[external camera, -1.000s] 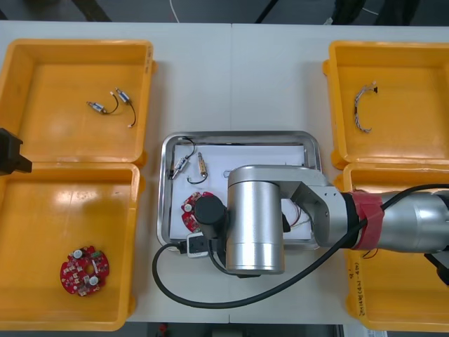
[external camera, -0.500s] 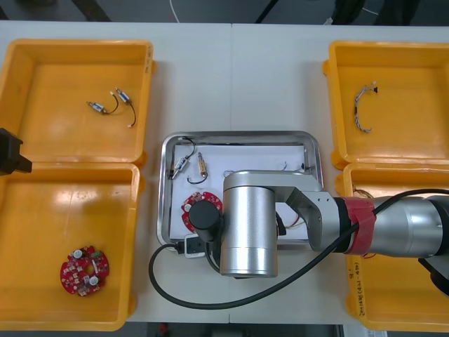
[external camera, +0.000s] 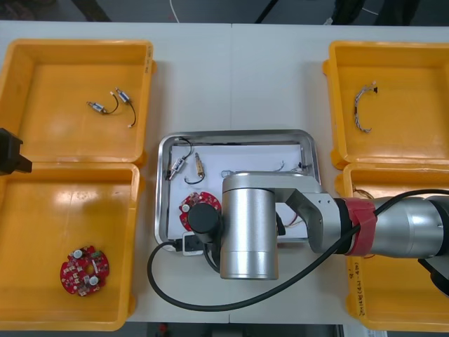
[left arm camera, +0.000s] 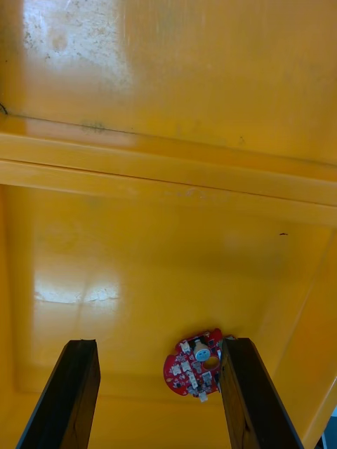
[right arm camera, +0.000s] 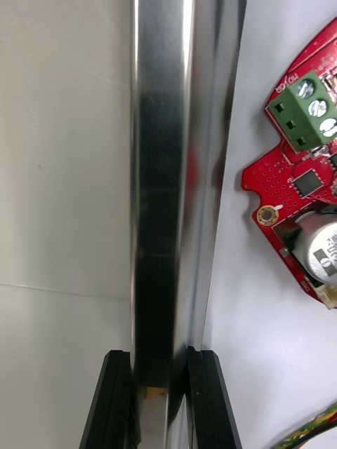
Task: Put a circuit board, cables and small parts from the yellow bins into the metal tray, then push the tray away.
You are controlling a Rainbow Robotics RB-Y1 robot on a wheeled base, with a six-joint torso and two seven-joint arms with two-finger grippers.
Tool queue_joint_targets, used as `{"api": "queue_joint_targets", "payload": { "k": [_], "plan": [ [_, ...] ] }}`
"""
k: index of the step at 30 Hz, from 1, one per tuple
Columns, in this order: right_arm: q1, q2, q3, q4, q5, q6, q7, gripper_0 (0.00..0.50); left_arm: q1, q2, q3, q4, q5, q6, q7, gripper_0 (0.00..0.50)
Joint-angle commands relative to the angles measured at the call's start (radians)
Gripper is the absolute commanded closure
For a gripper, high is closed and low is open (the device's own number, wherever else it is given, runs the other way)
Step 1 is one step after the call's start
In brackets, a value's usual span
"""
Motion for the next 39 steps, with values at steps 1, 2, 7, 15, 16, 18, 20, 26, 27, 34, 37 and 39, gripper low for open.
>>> {"api": "queue_joint_targets", "payload": {
  "k": [1,2,7,15,16,18,20,26,27,34,37,39],
  "plan": [
    [0.000,-0.007,0.014,-0.035,0.050,-0.011,-0.024,0.500,0.014,0.048,0.024,-0.030,0.008,0.006,-0.092,0.000],
    [-0.002,-0.009,0.014,-0.035,0.059,-0.012,-0.024,0.500,0.014,0.048,0.024,-0.030,0.008,0.006,-0.092,0.000],
    [-0.012,-0.018,0.010,-0.035,0.092,-0.021,-0.027,0.500,0.014,0.048,0.024,-0.030,0.008,0.006,-0.092,0.000],
    [-0.035,-0.036,-0.017,-0.035,0.136,-0.021,-0.035,0.500,0.014,0.048,0.024,-0.030,0.008,0.006,-0.092,0.000],
    [-0.040,-0.038,-0.019,-0.035,0.147,-0.021,-0.036,0.500,0.014,0.048,0.024,-0.030,0.008,0.006,-0.092,0.000],
    [-0.046,-0.039,-0.026,-0.035,0.161,-0.021,-0.036,0.500,0.014,0.048,0.024,-0.030,0.008,0.006,-0.092,0.000],
    [-0.055,-0.042,-0.028,-0.035,0.179,-0.021,-0.039,0.500,0.014,0.048,0.024,-0.030,0.008,0.006,-0.092,0.000],
    [-0.091,-0.052,-0.059,-0.035,0.194,-0.021,-0.046,0.500,0.014,0.048,0.024,-0.030,0.008,0.006,-0.092,0.000],
    [-0.100,-0.055,-0.063,-0.035,0.197,-0.021,-0.046,0.500,0.014,0.048,0.024,-0.030,0.008,0.006,-0.092,0.000],
    [-0.143,-0.058,-0.080,-0.003,0.197,-0.029,-0.049,0.500,0.014,0.048,0.024,-0.030,0.008,0.006,-0.092,0.000],
    [-0.160,-0.058,-0.083,0.020,0.197,-0.037,-0.046,0.500,0.014,0.048,0.024,-0.030,0.008,0.006,-0.092,0.000],
    [-0.172,-0.058,-0.085,0.035,0.196,-0.041,-0.044,0.500,0.014,0.048,0.024,-0.030,0.008,0.006,-0.092,0.000]
  ]
}}
